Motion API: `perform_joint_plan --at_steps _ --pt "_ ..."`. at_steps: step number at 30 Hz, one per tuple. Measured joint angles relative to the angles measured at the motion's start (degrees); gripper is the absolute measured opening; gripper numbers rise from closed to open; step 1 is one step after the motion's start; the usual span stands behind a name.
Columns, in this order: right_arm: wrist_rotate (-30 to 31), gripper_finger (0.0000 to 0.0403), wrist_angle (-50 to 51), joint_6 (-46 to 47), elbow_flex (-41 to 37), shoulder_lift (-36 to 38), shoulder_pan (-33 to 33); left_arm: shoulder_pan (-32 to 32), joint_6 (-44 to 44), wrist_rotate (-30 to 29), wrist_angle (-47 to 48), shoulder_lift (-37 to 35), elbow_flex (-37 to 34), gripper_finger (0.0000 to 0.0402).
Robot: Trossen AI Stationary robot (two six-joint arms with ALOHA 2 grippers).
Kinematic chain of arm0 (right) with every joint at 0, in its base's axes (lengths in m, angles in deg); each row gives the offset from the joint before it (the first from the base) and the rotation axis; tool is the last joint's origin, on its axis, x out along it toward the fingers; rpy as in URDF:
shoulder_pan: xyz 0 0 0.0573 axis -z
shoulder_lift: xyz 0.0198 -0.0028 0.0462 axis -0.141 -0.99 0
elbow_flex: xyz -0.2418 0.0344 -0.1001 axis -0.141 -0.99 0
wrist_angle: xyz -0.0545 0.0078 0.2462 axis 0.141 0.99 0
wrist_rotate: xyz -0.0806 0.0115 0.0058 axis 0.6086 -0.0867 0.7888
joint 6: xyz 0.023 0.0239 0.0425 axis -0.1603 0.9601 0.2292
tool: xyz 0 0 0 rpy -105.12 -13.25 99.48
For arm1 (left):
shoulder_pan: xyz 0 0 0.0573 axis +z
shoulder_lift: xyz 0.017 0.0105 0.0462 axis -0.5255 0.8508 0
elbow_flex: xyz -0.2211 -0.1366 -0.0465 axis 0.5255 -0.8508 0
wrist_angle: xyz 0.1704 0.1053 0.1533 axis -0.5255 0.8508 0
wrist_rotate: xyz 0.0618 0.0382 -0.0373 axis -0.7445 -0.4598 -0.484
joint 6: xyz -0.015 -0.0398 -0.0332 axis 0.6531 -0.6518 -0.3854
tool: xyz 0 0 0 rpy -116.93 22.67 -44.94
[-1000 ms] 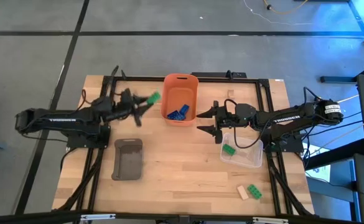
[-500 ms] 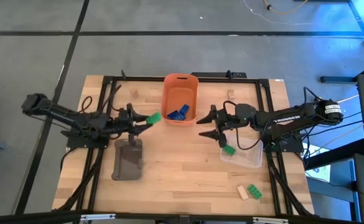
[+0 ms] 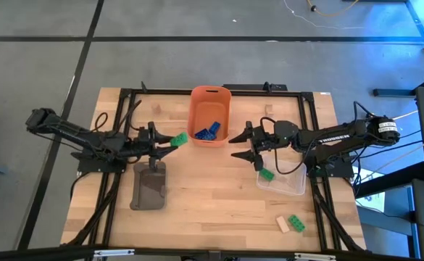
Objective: Sort & place blocks by color
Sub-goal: Put the top green game piece into the transparent bin
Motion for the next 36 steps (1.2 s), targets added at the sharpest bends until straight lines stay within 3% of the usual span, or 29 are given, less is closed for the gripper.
perform_joint_plan --at_steps 4,10,19,36 --pt "3.1 0.0264 -0.5 -3.6 0.0 -0.9 -1.9 0.4 -1.3 0.7 0.9 4.1 0.3 0.013" --pt "3.5 0.0264 -3.4 -9.1 0.0 -1.9 -3.9 2.4 -1.5 9.3 2.8 11.3 5.7 0.013" --pt "6.6 0.0264 -2.2 -7.1 0.0 -1.9 -4.6 3.0 -1.4 9.9 8.6 19.9 12.2 0.013" --pt "6.5 0.0264 -1.0 -7.3 0.0 -2.0 -4.6 4.1 -1.1 12.3 8.7 23.1 13.6 0.013"
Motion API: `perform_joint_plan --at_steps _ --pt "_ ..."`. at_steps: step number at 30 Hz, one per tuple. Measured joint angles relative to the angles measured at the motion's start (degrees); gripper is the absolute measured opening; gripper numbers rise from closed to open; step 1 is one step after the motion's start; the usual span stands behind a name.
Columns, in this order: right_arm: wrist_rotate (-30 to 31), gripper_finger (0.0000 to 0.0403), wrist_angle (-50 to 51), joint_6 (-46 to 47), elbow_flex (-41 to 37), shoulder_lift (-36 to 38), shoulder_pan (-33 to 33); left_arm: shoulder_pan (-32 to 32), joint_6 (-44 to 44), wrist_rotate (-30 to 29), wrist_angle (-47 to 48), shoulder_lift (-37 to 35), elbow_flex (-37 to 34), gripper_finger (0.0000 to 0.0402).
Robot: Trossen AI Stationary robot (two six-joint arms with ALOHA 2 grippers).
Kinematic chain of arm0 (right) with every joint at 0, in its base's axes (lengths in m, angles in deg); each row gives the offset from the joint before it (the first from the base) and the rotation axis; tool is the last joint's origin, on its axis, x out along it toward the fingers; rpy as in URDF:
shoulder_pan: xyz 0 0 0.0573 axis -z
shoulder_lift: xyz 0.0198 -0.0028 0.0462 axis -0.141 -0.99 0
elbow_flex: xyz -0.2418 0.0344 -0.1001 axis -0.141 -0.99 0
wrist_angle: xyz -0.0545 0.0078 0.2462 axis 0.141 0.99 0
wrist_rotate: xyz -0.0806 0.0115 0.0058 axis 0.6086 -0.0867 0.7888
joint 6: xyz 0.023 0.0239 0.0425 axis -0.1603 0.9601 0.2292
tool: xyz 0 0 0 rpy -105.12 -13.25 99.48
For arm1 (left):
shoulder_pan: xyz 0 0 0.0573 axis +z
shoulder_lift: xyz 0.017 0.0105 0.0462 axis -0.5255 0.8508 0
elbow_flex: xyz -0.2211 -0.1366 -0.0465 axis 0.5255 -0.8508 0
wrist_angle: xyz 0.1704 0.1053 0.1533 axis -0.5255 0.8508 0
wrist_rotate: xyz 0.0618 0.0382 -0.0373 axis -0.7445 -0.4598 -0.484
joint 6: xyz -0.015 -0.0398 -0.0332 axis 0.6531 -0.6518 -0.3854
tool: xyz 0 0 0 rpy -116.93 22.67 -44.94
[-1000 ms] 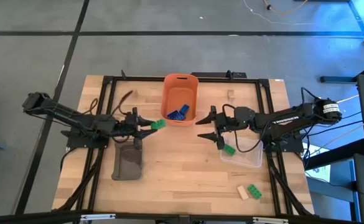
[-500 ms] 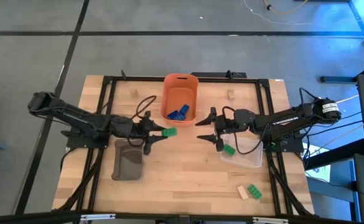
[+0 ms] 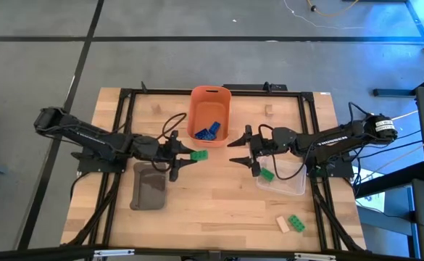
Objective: Sort & place blocks by color
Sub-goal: Put the top green game piece into the transparent bin
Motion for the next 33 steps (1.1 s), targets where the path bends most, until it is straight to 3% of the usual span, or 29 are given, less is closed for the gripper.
perform_joint_plan --at_steps 11,33 --pt "0.0 0.0264 -8.3 -0.4 0.1 -7.0 0.0 0.0 0.0 1.6 -0.4 0.0 0.0 0.013" --pt "0.0 0.0264 -7.6 -0.6 3.1 -9.6 0.0 0.0 0.0 2.6 -0.8 0.0 0.0 0.013"
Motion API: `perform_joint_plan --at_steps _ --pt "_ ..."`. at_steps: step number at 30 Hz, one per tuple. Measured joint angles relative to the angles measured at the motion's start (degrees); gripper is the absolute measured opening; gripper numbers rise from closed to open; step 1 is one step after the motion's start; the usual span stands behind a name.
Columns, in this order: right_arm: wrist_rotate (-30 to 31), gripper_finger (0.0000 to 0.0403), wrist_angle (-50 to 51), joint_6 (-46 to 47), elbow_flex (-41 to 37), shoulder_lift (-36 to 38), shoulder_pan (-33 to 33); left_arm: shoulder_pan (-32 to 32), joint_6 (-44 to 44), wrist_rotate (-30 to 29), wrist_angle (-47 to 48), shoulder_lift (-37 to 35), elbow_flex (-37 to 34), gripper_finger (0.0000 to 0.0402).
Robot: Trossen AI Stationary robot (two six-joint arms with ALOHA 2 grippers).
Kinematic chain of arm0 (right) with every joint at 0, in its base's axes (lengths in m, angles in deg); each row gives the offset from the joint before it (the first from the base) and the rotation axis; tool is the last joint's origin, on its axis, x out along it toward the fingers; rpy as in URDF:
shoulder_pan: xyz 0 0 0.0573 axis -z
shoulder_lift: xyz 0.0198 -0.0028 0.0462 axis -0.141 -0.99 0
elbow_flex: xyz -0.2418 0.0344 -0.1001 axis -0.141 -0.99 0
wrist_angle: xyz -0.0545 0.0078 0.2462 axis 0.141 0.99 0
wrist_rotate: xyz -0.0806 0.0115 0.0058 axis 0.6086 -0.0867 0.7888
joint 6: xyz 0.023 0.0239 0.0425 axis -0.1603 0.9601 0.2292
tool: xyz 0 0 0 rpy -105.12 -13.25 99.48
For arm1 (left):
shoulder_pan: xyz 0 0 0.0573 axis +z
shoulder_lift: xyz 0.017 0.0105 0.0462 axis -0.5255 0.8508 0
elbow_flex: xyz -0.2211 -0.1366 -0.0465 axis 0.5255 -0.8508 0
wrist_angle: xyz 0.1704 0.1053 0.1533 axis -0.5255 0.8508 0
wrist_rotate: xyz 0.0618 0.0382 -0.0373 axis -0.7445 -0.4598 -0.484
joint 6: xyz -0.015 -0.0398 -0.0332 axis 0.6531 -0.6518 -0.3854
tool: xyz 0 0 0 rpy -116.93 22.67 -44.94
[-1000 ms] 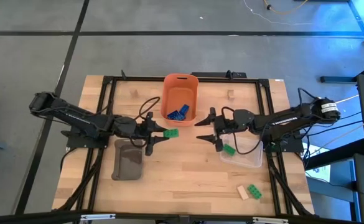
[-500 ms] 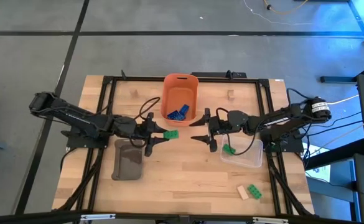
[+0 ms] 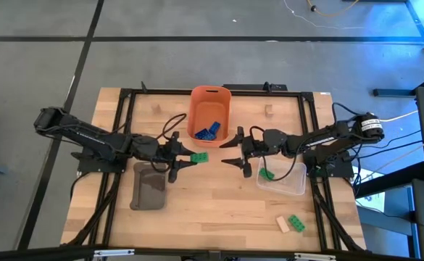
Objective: Sort & place blocks by color
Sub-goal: Put the top green game piece into the transparent bin
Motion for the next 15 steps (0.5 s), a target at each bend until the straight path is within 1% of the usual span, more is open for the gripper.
perform_joint_plan --at_steps 11,15 --pt "0.0 0.0264 0.0 -0.2 0.0 0.0 0.0 0.0 0.2 0.0 0.0 0.5 0.0 0.013" --pt "0.0 0.0264 0.0 -1.0 0.0 0.0 0.0 0.0 0.5 0.0 -1.4 2.3 -0.1 0.013"
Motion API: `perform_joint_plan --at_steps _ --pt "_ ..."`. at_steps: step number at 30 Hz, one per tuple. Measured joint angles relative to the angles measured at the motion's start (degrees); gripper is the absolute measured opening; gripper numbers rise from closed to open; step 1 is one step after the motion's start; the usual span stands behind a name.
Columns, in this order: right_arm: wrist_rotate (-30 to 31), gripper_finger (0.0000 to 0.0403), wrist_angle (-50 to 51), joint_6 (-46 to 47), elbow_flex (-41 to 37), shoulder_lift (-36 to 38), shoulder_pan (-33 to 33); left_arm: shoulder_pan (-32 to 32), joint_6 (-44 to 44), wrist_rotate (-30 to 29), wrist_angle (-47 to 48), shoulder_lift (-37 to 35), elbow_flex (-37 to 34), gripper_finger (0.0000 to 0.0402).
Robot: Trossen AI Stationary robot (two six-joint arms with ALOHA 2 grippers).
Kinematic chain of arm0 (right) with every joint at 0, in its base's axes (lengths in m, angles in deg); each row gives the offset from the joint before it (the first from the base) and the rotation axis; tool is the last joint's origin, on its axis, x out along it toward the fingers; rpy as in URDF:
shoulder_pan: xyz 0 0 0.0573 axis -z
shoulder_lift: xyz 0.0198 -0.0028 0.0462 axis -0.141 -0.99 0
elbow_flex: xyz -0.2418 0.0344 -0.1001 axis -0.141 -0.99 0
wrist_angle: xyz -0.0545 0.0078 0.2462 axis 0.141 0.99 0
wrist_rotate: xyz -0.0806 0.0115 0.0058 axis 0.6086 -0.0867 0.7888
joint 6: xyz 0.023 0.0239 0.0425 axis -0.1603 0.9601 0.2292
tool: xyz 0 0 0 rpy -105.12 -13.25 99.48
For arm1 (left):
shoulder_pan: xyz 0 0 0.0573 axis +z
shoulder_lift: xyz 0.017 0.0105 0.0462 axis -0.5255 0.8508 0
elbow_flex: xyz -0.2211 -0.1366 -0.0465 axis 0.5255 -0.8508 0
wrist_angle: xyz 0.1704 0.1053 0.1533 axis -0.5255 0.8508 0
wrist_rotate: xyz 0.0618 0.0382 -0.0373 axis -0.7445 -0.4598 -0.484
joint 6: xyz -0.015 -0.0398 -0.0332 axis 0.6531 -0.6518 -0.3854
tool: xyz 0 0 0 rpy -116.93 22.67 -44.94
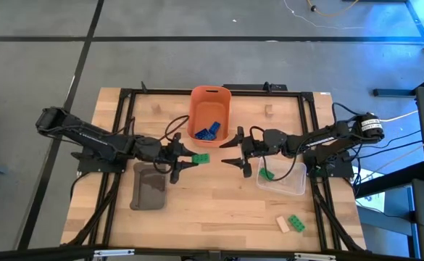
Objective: Sort & place blocks by color
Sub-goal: Put the top green game piece into the transparent bin
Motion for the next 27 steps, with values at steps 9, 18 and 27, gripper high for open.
perform_joint_plan --at_steps 9,18,27 --pt "0.0 0.0264 -0.4 -0.3 0.0 0.0 -0.2 0.0 1.3 -1.4 0.2 5.8 5.0 0.013" --pt "0.1 0.0264 -0.3 -0.2 0.0 0.0 -1.1 0.0 2.8 -4.9 0.3 12.7 10.2 0.013" --pt "0.2 0.0264 0.5 -0.2 0.0 0.0 -1.1 0.0 2.9 -9.3 0.2 14.4 11.5 0.013"
